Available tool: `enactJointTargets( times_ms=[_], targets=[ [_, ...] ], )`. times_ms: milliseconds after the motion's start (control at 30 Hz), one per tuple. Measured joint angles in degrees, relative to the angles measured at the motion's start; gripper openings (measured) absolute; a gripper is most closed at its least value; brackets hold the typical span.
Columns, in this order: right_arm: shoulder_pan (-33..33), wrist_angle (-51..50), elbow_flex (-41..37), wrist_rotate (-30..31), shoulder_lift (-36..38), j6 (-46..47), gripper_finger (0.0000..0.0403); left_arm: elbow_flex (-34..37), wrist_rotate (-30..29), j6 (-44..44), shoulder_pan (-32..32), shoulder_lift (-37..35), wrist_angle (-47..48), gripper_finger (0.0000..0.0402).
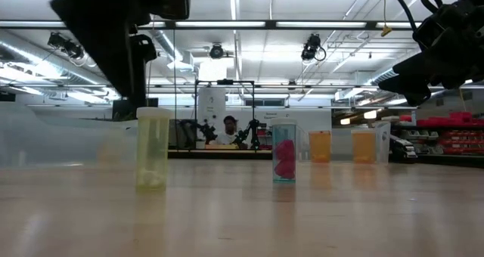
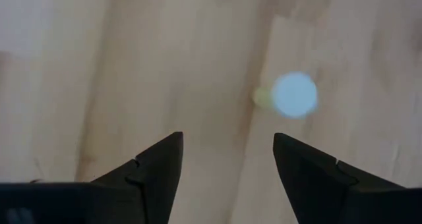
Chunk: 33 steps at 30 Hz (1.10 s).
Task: Pick and place medicine bottles into bin by pill shape (circle, oval)
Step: Put the small yellow pill bottle into the left transparent bin
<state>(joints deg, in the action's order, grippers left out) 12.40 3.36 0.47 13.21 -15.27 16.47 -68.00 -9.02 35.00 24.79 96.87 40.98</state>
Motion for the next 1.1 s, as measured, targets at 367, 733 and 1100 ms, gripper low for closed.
enactJointTargets(
  times_ms=[367,733,1100],
  targets=[
    [0.0,0.0,0.0,0.0,0.0,0.0,0.0225,-10.6,-0.1,-2.6,2.2,10.3,5.6,0.0256],
    [0.0,-0.1,0.0,0.0,0.0,0.0,0.0225,-15.7,0.3,-7.2,2.2,14.6,6.4,0.0245],
    [0.0,-0.1,0.0,0.0,0.0,0.0,0.0225,-15.7,0.3,-7.2,2.5,14.6,6.4,0.0176]
  ],
)
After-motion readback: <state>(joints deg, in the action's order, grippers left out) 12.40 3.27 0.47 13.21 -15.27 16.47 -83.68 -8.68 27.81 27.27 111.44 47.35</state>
